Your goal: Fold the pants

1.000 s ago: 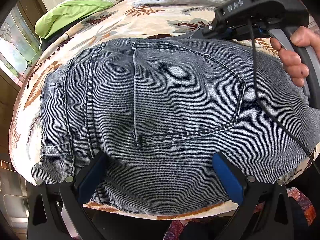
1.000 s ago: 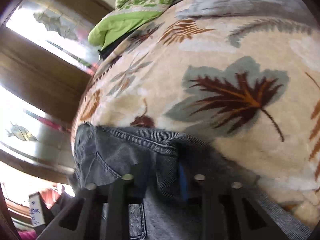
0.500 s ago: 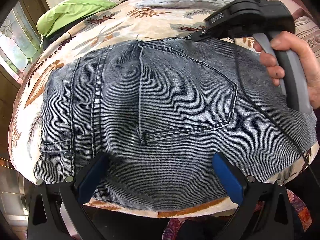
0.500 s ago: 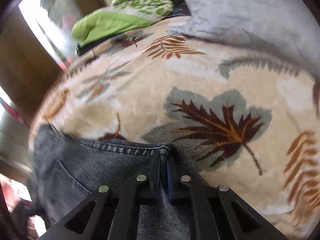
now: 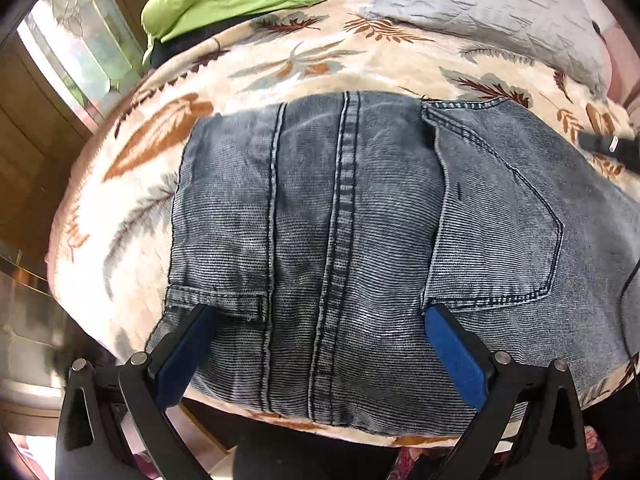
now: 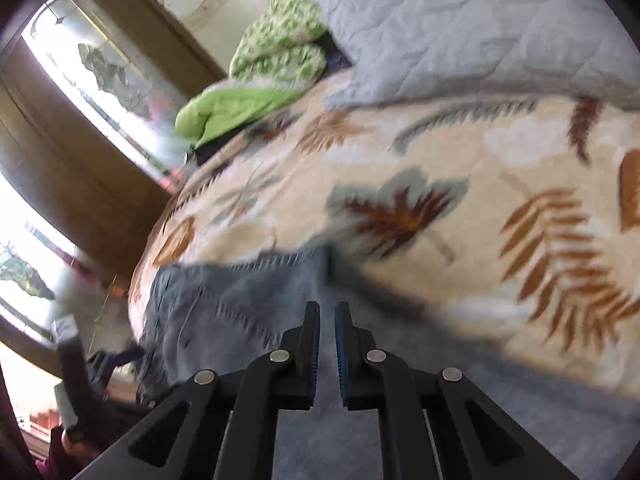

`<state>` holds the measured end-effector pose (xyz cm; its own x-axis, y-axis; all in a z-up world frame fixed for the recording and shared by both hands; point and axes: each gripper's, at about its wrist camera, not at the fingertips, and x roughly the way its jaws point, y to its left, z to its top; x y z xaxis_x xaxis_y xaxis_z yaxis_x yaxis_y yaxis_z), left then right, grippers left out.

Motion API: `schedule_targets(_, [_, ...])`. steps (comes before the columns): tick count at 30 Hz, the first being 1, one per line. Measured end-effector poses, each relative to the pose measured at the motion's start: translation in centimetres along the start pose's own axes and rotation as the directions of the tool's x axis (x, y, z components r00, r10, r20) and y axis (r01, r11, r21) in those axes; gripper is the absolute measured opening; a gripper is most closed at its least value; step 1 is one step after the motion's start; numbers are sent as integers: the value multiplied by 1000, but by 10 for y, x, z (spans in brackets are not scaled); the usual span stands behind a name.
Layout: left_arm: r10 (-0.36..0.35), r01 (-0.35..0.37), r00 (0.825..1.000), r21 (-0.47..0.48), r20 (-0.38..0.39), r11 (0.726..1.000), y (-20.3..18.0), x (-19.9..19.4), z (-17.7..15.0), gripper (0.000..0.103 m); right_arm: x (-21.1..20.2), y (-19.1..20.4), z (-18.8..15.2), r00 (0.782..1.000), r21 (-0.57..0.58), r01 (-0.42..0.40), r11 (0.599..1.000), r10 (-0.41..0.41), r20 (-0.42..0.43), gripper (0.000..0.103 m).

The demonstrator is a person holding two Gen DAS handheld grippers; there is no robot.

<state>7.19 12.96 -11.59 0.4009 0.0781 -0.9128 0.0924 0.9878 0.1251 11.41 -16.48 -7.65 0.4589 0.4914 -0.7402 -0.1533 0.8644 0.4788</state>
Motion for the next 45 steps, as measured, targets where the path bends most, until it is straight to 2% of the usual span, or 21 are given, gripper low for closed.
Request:
schedule_targets(2, [-4,4,1000,-3,3,1000,2,2,-1,103,20,-3,-9,997,28,56,998,-54,-50,10])
schedule_targets(4, [1,-1,1000,-1,8,1000,0,1,-3,103,40,-17,-13,990,70,130,989,-126,-61,10])
schedule_targets(6, [9,-9,1000,0,1,1000,-2,-1,-5,103,45,-32,-13,995,106,94,990,-95,3,8])
schedule_targets(7, [14,-14,1000,0,-4,1000,-3,-4,-6,103,45,-36,-12,992,126,125,984,-127,9,5])
schedule_targets(8, [21,-21,1000,0,-3,1000,-4,-7,-9,103,43,-38,-11,992,150,124,981,-127,6,6])
schedule_targets(10, [50,-50,999,7,13,999,-4,-16,-13,103,33,-33,-11,989,151,147,978,-150,11,12])
schedule_targets(15, [119,-119,992,6,38,993,-1,-25,-15,103,-11,-30,-27,990,54,135,989,-137,42,12])
schedule_targets(20, [135,-135,991,4,-9,991,4,-3,-12,103,-53,-40,-60,985,14,172,985,-172,-2,12])
schedule_targets(23, [164,-164,986,11,-15,986,0,-5,-10,103,-66,-47,-89,972,-6,231,973,-231,-34,12])
schedule_targets(25, [196,-196,980,20,-25,980,-7,-9,-7,103,-59,-59,-107,957,-10,279,960,-279,-85,10])
schedule_targets(27, [216,-215,976,25,-12,976,-13,-16,-6,103,-65,-65,-114,971,6,238,971,-238,-24,10])
schedule_targets(30, [190,-191,981,53,32,980,-32,-32,-4,103,-74,-66,-113,972,43,233,972,-232,-29,10])
schedule_targets(33, [146,-155,986,111,83,982,-62,-47,-3,103,-89,-65,-117,970,50,242,969,-243,25,10])
schedule_targets(36, [113,-126,990,169,85,978,-89,-47,-3,103,-109,-68,-121,967,86,238,967,-244,68,10])
schedule_targets(41, [95,-104,994,242,47,965,-126,-26,-6,103,-134,-77,-135,927,129,346,929,-359,103,10])
schedule_targets(45, [97,-92,995,243,-7,966,-130,-2,-5,103,-144,-95,-147,901,188,406,894,-426,77,10])
